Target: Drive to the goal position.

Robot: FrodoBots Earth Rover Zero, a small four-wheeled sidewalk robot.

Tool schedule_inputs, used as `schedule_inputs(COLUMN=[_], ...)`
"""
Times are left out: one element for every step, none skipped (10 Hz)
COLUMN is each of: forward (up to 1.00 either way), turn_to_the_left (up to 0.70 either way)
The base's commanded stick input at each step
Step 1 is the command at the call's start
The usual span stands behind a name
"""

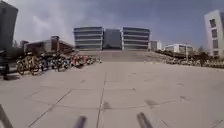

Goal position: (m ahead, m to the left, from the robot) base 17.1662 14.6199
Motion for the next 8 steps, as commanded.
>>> schedule_inputs(forward=[1.00,1.00,1.00,1.00,1.00,1.00,1.00,1.00], turn_to_the_left=[0.00,0.00,-0.29,-0.06,0.00,0.00,0.00,0.00])
